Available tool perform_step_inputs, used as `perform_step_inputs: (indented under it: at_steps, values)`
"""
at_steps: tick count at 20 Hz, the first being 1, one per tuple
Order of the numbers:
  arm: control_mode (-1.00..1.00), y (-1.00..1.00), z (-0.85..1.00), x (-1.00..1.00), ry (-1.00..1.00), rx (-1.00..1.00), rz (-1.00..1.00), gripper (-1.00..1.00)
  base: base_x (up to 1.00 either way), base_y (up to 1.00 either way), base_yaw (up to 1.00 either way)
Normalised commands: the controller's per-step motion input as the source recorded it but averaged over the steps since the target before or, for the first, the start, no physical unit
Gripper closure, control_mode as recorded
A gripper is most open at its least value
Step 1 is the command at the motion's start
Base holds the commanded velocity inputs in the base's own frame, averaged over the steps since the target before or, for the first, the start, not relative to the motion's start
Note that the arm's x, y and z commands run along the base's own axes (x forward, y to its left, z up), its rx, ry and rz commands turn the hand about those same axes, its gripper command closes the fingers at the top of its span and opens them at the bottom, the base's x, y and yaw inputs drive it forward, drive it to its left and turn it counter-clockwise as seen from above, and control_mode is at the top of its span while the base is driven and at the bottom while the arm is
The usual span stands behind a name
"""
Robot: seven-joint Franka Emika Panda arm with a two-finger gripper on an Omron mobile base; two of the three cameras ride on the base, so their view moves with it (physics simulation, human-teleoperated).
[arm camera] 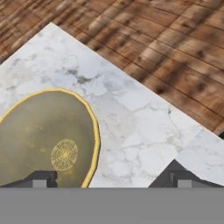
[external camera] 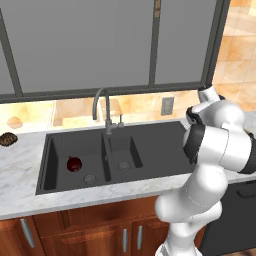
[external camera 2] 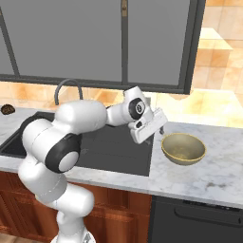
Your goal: Pick the mug and place it in the sink. Pick the bowl and place it in the open cabinet and then close the cabinet.
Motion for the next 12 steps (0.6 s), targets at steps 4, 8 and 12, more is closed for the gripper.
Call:
perform_step_inputs:
  at_steps: [4, 8, 12]
  values:
    - [-1.00, 0.00, -0.10, 0.00, -0.08, 0.00, -0.10, -1.00, 0.00, 0.00, 0.00]
    - [-1.00, 0.00, -0.06, 0.00, -0.08, 0.00, -0.25, -1.00, 0.00, 0.00, 0.00]
    - [-1.00, 0.04, -0.06, 0.00, -0.11, 0.00, -0.29, -1.00, 0.00, 0.00, 0.00]
